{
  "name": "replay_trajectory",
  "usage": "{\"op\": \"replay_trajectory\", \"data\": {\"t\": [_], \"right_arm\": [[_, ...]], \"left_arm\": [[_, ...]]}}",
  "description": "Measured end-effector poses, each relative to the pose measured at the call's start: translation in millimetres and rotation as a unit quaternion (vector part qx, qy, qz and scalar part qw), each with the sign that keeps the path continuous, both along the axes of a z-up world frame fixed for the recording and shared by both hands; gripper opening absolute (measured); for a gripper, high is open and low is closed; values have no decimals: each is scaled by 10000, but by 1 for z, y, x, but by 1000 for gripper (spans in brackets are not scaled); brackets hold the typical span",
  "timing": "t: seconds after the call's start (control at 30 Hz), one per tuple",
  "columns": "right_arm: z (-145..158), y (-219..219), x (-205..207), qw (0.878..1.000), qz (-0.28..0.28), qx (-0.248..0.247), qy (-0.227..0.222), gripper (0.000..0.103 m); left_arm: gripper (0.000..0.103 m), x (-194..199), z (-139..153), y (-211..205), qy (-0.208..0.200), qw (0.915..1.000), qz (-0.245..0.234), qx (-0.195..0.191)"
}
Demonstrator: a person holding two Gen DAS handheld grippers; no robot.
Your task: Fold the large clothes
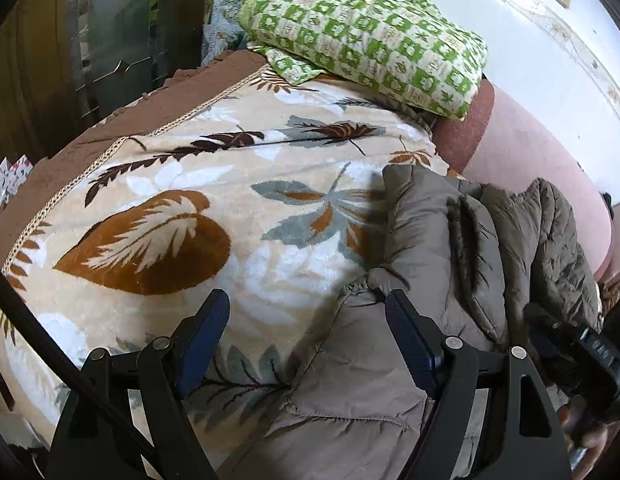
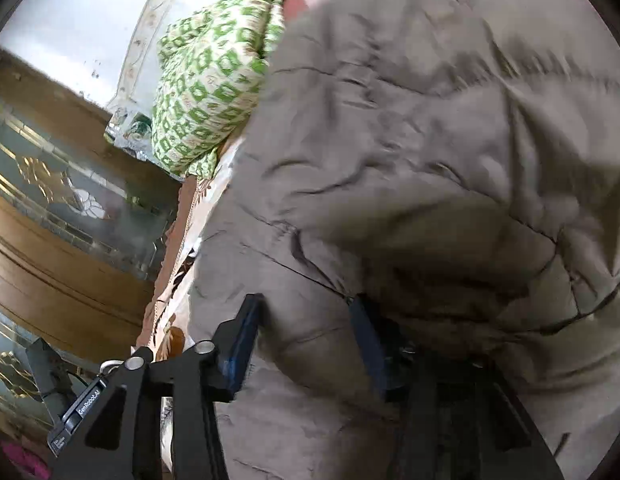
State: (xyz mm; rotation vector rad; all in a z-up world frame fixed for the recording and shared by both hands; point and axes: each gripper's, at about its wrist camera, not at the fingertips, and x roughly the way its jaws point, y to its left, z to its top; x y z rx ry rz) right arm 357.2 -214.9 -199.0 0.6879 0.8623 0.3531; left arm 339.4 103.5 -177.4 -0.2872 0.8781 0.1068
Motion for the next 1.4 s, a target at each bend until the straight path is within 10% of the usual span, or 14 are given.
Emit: {"op": "replay_trajectory", "data": {"t": [0.23, 0.57, 0.77, 1.03, 1.3, 1.4], "right_arm": [[48, -33, -91, 9985, -328, -291, -333, 62], [27, -177, -280, 9762, -1886, -1023, 304, 72], [6, -224, -322, 9619, -2472, -930, 713, 73], [-48, -220, -319, 9800, -1507, 783, 1039, 75], [-36, -187, -341, 9862, -1015, 972, 876, 75], [-32, -180, -357, 9882, -859, 1043, 718, 75]], "left_arm": [[79, -11, 3, 8, 71, 9990, -434, -57], [79, -62, 6, 20, 241, 9907, -1294, -344], [79, -92, -38, 29, 1094, 9773, -1562, -921], [79, -111, -58, 32, 1236, 9419, -2188, -2230], [75, -148, -75, 58, 1374, 9033, -2216, -3407], [74, -162, -70, 58, 1256, 9040, -2299, -3380]]}}
